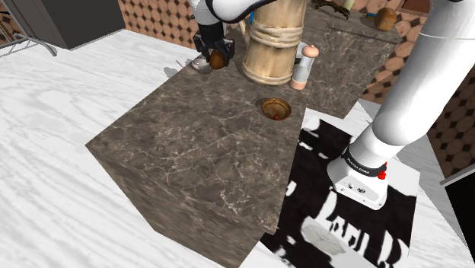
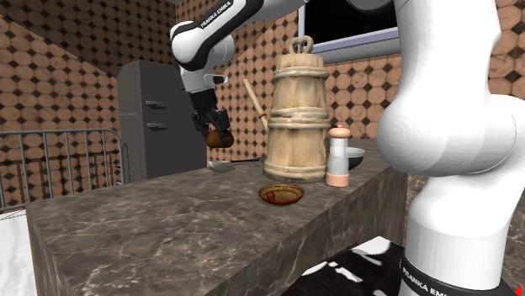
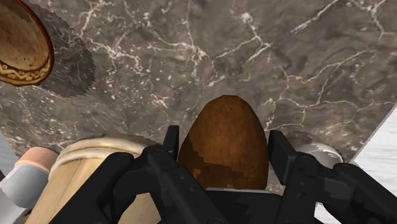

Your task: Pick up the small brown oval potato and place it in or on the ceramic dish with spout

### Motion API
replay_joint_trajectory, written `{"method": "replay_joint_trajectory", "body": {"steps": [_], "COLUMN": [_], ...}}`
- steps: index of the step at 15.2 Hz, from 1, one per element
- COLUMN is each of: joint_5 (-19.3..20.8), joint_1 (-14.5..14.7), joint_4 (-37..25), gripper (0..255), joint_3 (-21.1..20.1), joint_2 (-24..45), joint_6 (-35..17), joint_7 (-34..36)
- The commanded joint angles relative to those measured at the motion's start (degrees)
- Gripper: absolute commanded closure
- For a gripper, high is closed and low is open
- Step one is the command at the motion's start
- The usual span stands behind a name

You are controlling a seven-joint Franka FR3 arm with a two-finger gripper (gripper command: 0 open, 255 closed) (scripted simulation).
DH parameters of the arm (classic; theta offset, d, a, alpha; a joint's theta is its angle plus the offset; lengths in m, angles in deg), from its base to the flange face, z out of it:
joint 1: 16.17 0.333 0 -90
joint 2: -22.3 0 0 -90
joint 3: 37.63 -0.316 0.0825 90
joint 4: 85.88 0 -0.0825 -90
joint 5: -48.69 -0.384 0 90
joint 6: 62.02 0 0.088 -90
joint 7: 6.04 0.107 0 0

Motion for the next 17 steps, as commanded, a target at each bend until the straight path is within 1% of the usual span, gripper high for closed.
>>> {"method": "replay_joint_trajectory", "body": {"steps": [1,5,9,13,17], "joint_5": [-0.18,-5.48,-11.36,-16.83,-21.19], "joint_1": [-0.02,-2.79,-3.39,-1.78,1.31], "joint_4": [-0.7,11.66,22.63,32.46,41.31], "gripper": [255,255,255,255,255], "joint_3": [-0.03,-0.73,-0.05,1.89,4.43], "joint_2": [-0.11,-10.7,-21.39,-31.9,-42.26], "joint_6": [0.74,-3.62,-6.72,-8.13,-7.72], "joint_7": [-0.38,-2.51,-5.94,-9.67,-12.9]}}
